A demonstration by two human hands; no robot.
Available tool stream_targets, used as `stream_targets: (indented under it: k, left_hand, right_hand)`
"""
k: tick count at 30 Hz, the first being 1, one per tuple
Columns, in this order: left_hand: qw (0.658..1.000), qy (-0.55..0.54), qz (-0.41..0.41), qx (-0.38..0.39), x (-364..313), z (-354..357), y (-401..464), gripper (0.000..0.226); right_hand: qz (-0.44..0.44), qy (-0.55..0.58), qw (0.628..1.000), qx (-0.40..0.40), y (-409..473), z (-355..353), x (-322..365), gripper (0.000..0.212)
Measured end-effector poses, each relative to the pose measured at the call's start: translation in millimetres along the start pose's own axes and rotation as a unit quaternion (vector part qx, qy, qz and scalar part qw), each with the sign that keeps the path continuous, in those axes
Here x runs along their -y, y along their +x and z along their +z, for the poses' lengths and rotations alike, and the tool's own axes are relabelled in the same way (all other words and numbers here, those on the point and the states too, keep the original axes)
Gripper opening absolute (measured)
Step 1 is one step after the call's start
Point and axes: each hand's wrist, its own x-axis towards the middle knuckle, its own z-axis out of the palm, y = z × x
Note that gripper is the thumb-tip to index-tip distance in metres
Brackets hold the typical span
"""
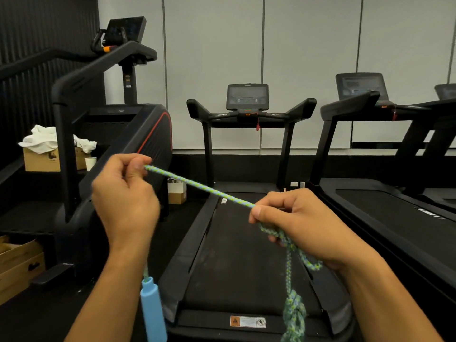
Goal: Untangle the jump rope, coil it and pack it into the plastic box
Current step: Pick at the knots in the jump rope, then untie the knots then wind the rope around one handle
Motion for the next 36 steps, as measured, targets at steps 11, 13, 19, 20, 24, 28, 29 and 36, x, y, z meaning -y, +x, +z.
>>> stream_targets:
  k: [11, 13, 19, 20, 24, 28, 29, 36]
  left_hand:
    - [0.930, 0.019, 0.024, 0.366, -9.1, 7.1, -18.4, 0.039]
    - [0.879, -0.063, 0.043, 0.471, -17.9, 16.9, -36.1, 0.037]
    - [0.819, -0.136, 0.004, 0.557, -21.6, 20.2, -45.6, 0.011]
    - [0.826, -0.121, 0.018, 0.550, -22.0, 18.6, -43.0, 0.006]
    - [0.917, -0.036, 0.118, 0.378, -22.1, 14.3, -31.8, 0.011]
    - [0.937, -0.029, 0.107, 0.332, -22.6, 13.1, -28.3, 0.013]
    - [0.943, -0.026, 0.103, 0.314, -21.7, 13.8, -28.2, 0.013]
    - [0.968, -0.049, 0.012, 0.246, -9.2, 15.8, -20.1, 0.014]
  right_hand:
    - [0.044, 0.123, 0.991, -0.034, 3.4, 6.4, 7.1, 0.036]
    - [0.056, 0.134, 0.989, -0.016, 4.2, 14.0, 8.3, 0.035]
    - [0.072, 0.157, 0.985, 0.006, 5.0, 12.9, 2.0, 0.030]
    - [0.078, 0.171, 0.982, 0.019, 4.3, 10.3, 1.1, 0.029]
    - [0.067, 0.202, 0.974, 0.080, 2.0, -0.3, -0.5, 0.029]
    - [0.059, 0.259, 0.958, 0.107, 3.1, 1.5, -2.6, 0.020]
    - [0.057, 0.278, 0.952, 0.114, 3.3, 2.6, -2.3, 0.019]
    - [0.054, 0.353, 0.925, 0.127, 4.5, -0.1, -2.2, 0.031]
